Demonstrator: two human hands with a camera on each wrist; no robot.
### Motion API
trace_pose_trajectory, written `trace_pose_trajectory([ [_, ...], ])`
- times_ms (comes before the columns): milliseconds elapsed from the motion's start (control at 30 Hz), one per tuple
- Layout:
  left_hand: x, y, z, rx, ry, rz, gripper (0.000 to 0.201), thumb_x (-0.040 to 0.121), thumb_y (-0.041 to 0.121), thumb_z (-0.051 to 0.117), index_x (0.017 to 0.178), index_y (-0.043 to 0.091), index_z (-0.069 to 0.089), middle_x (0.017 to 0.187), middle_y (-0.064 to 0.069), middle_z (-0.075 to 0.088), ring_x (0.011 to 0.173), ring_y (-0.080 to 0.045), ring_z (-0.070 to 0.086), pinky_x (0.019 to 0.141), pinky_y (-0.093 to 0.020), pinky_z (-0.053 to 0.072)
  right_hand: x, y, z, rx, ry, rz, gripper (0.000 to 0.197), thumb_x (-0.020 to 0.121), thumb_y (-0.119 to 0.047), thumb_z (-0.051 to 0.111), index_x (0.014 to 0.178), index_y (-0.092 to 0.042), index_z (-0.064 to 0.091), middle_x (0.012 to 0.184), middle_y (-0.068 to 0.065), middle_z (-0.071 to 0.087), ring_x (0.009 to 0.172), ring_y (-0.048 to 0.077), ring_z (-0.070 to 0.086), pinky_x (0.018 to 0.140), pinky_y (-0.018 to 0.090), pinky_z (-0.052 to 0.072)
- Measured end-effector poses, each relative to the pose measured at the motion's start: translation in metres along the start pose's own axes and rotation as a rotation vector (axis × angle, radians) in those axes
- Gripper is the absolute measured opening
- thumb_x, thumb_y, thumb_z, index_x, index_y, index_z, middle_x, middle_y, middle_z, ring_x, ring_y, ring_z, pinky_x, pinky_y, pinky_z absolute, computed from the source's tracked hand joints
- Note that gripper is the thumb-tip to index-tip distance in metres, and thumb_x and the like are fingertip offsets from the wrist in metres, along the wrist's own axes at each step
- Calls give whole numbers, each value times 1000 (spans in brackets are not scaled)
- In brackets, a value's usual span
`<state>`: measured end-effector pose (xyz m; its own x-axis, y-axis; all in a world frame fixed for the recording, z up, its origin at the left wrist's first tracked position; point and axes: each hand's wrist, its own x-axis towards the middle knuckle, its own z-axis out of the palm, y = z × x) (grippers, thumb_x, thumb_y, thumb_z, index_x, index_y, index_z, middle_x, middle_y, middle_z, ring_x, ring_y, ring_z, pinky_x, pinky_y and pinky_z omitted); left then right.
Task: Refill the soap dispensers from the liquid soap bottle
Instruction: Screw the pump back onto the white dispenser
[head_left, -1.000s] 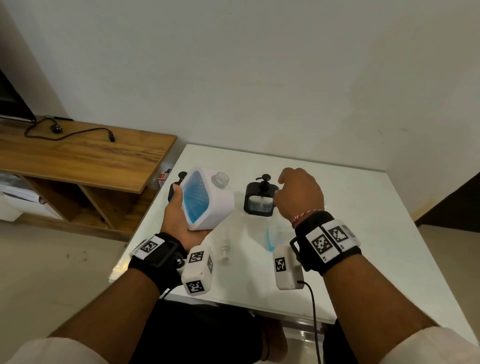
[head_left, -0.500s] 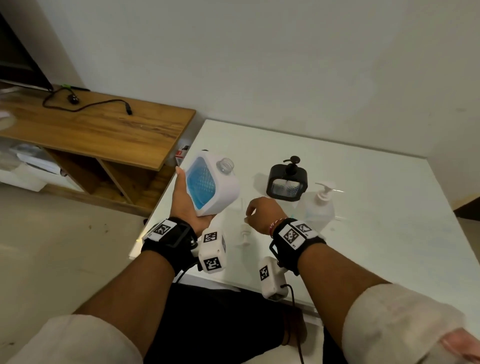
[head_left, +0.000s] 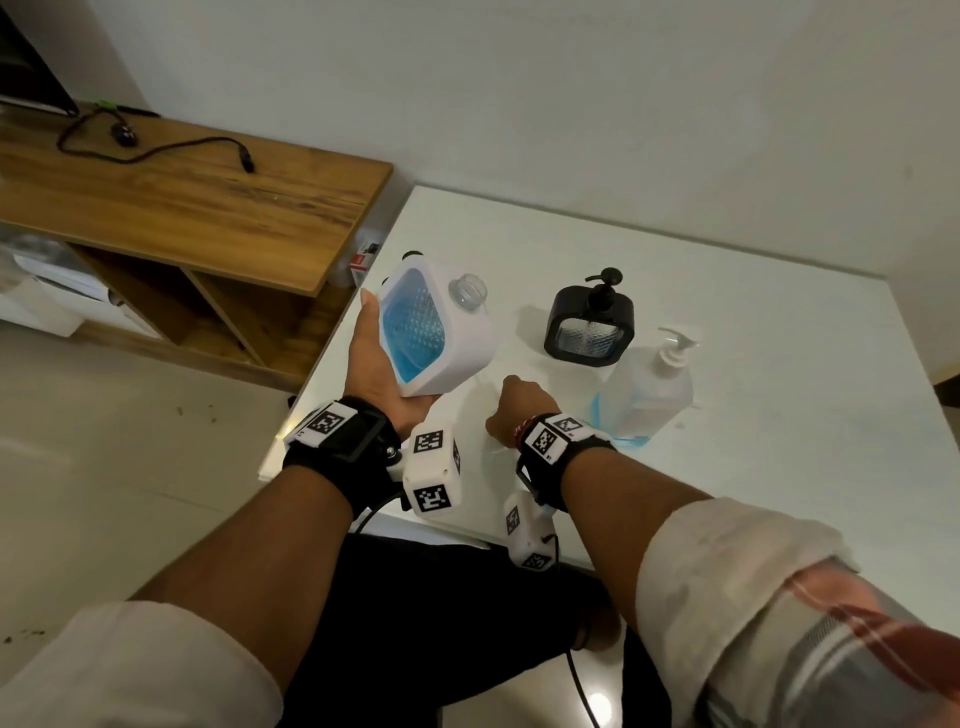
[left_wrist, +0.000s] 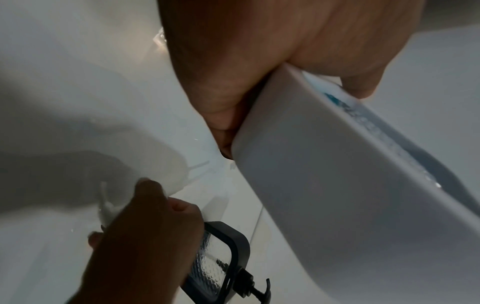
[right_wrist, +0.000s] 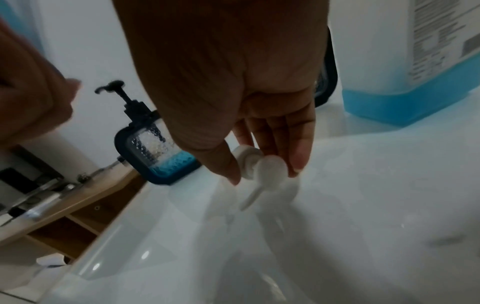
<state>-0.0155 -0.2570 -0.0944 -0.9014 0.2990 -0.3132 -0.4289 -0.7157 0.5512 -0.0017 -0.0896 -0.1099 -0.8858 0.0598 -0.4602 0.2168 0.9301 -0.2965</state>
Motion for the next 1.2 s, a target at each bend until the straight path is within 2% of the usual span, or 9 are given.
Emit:
trace_pose_trajectory([
  [67, 0, 2, -2, 18, 22, 6, 72, 82, 67, 59, 144, 30, 50, 130, -8, 67, 119, -29, 65, 110, -55, 47, -5, -5, -14, 10, 9, 10, 32, 88, -20, 59, 116, -4, 56, 120, 14, 61, 107, 30, 60, 79, 31, 47],
  [200, -2, 3, 7, 1, 155, 32, 54, 99, 68, 40, 125, 24, 60, 111, -3, 68, 97, -21, 70, 76, -44, 64, -24, -12, -51, -34, -10, -7, 11, 87, -20, 59, 91, -9, 58, 99, 10, 63, 86, 26, 60, 65, 28, 45],
  [333, -9, 4, 15, 8, 96, 13, 64, 97, 70, 47, 146, 30, 53, 141, -11, 61, 127, -32, 62, 108, -59, 47, -52, -7, -87, -54, 23, -33, 21, 85, -19, 62, 72, -10, 49, 73, 2, 53, 77, 22, 58, 58, 26, 42],
  [467, -17, 7, 28, 16, 45, 28, 58, 103, 65, 35, 143, 28, 54, 128, -11, 69, 109, -29, 72, 89, -49, 61, -90, 1, -127, 40, 99, -73, 17, 79, -23, 69, 76, -10, 57, 74, 2, 60, 69, 18, 59, 55, 23, 43],
  [567, -24, 6, 36, 33, 30, 40, 55, 103, 64, 35, 135, 26, 58, 112, -10, 76, 99, -27, 75, 79, -45, 64, -120, 13, -153, 137, 253, -144, 18, 77, -22, 72, 92, -14, 64, 90, -1, 62, 84, 18, 59, 64, 25, 43],
  [700, -32, 4, 44, 52, 35, 25, 56, 103, 65, 38, 136, 25, 60, 114, -11, 74, 105, -29, 72, 80, -46, 63, -145, 26, -175, 354, 446, -259, 22, 79, -12, 68, 97, -24, 67, 85, -11, 55, 75, 6, 56, 63, 17, 45],
  [800, -33, 0, 42, 69, 84, 5, 63, 98, 68, 45, 144, 27, 55, 135, -14, 65, 122, -33, 64, 87, -51, 61, -154, 34, -186, 390, 526, -331, 29, 75, -5, 69, 97, -24, 69, 90, -8, 55, 78, 6, 56, 59, 9, 40],
  [967, -35, -3, 40, 67, 131, 8, 68, 95, 73, 45, 142, 25, 58, 137, -17, 64, 124, -36, 63, 92, -52, 58, -160, 38, -192, 507, 533, -445, 32, 74, 3, 71, 92, -22, 70, 96, -5, 58, 79, 2, 57, 60, 2, 39],
  [1200, -30, -4, 31, 76, 110, -2, 65, 98, 70, 44, 148, 30, 52, 147, -15, 56, 125, -35, 60, 79, -48, 62, -161, 35, -191, 616, 418, -518, 36, 73, 8, 71, 86, -25, 69, 95, 0, 66, 61, -6, 58, 54, 10, 42],
])
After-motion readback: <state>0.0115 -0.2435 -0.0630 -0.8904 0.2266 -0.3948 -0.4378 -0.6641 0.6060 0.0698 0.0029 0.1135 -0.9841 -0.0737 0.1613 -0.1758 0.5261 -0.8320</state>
